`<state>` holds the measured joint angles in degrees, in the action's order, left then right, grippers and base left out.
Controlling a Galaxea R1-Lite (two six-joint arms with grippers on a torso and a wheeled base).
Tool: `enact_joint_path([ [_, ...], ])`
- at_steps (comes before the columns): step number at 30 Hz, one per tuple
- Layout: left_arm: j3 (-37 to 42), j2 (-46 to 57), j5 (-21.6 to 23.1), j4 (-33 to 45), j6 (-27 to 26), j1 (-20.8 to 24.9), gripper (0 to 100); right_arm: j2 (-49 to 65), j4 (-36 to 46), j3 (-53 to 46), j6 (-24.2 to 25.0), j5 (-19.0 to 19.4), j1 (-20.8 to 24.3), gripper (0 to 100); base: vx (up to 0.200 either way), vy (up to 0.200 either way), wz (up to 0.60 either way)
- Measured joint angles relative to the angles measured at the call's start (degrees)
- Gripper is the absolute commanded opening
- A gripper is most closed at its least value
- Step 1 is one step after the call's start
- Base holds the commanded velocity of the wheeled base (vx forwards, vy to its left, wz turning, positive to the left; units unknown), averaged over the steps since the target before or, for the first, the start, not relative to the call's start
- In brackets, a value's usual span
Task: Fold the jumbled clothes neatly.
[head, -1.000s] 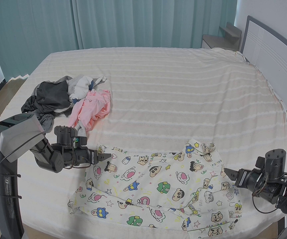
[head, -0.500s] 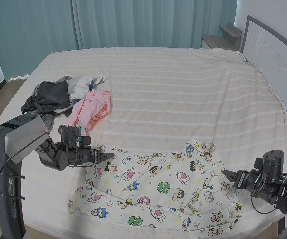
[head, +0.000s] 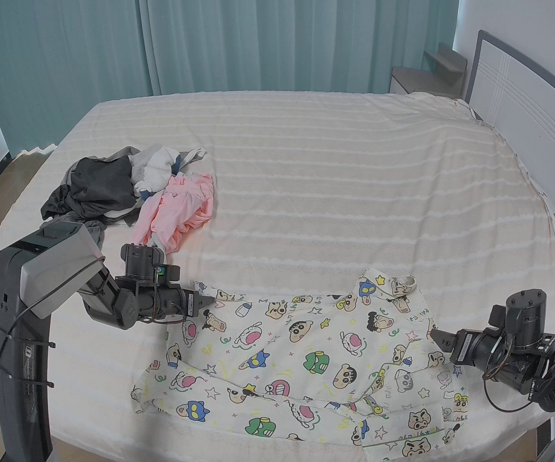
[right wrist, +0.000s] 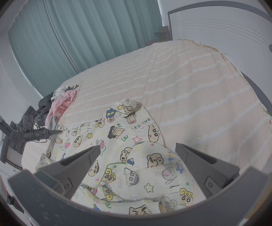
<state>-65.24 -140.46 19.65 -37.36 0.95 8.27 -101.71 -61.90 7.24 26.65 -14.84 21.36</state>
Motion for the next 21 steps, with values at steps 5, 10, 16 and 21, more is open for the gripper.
enact_joint_path([
  [5, -0.07, -0.34, -1.58, -0.57, 0.0, 0.0, 0, -0.37, 0.44, 1.35, -4.27, 0.61, -1.52, 100, 0.0, 0.0, 0.0],
  [10, 0.11, -0.09, -3.82, -0.82, 0.05, -0.22, 0, -1.16, 3.36, 6.06, -8.29, 4.24, -3.91, 100, 0.0, 0.0, 0.0],
  [16, 0.48, 0.93, -6.33, -2.49, 0.11, -0.37, 0, -1.96, 16.2, 15.1, -11.28, 11.31, -7.41, 100, 0.0, 0.0, 0.0],
  [21, 0.78, 1.51, -8.95, -4.6, 0.27, -0.41, 0, -3.97, 23.06, 24.65, -15.43, 14.93, -10.4, 100, 0.0, 0.0, 0.0],
])
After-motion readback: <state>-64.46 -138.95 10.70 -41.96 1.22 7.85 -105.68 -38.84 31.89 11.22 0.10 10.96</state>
